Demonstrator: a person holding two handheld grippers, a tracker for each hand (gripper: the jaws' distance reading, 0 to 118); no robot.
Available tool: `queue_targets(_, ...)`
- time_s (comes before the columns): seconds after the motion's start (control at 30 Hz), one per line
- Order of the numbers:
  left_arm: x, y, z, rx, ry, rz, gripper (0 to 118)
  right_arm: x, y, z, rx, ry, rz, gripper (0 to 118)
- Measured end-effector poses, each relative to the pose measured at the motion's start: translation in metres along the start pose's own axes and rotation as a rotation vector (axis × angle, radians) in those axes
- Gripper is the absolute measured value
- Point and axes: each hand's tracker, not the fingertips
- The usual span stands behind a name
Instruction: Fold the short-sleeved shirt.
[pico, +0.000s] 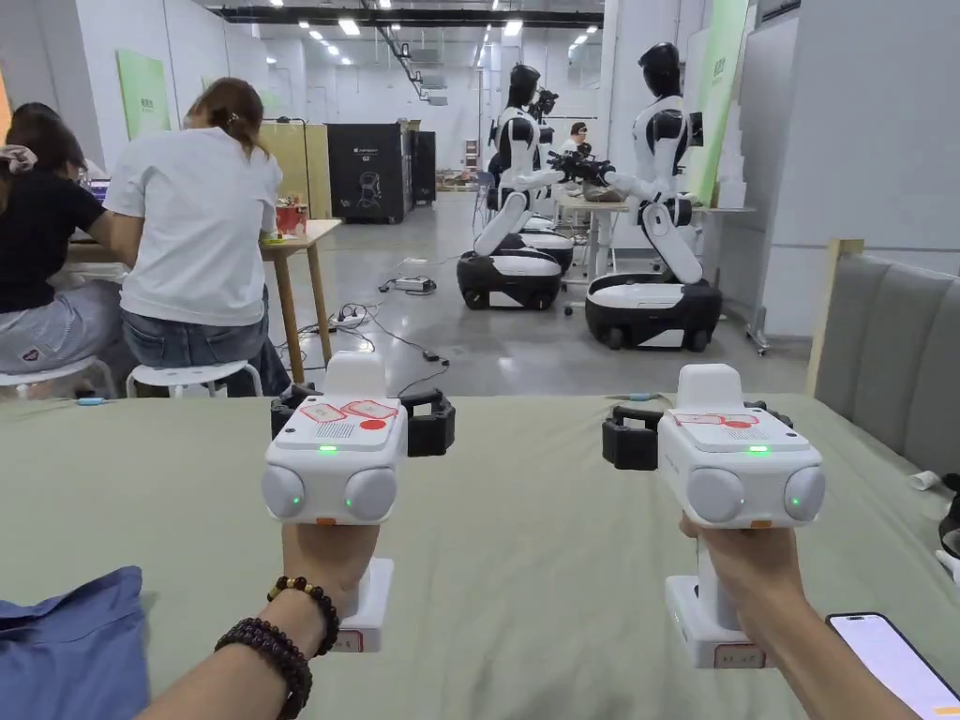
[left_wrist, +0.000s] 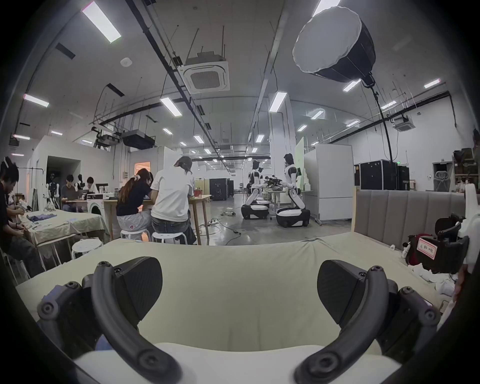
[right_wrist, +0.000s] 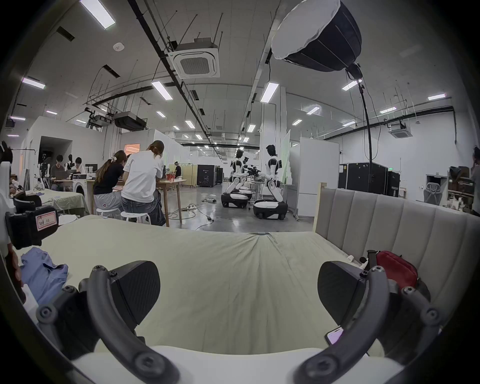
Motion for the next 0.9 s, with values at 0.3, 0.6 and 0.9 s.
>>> queue_targets(0.3, 0.0024, -0.0017, -0.0027, -0.009, -0.008, -0.007, 118, -0.0035, 0.0011, -0.0003, 0.01, -0.006, 0.012, 118)
queue_targets(0.6, 0.0007, -0.0003, -0.0008, -0.02, -0.005, 0.0, 118, -0.0007, -0.0018, -0.0006, 0.013, 0.021, -0.008, 118)
queue_targets(0.9, 0.0003, -0.0022, -0.0002, -0.024, -0.004, -0.014, 118, -0.0001, -0.0029, -0.0011, -0.002, 0.017, -0.024, 118)
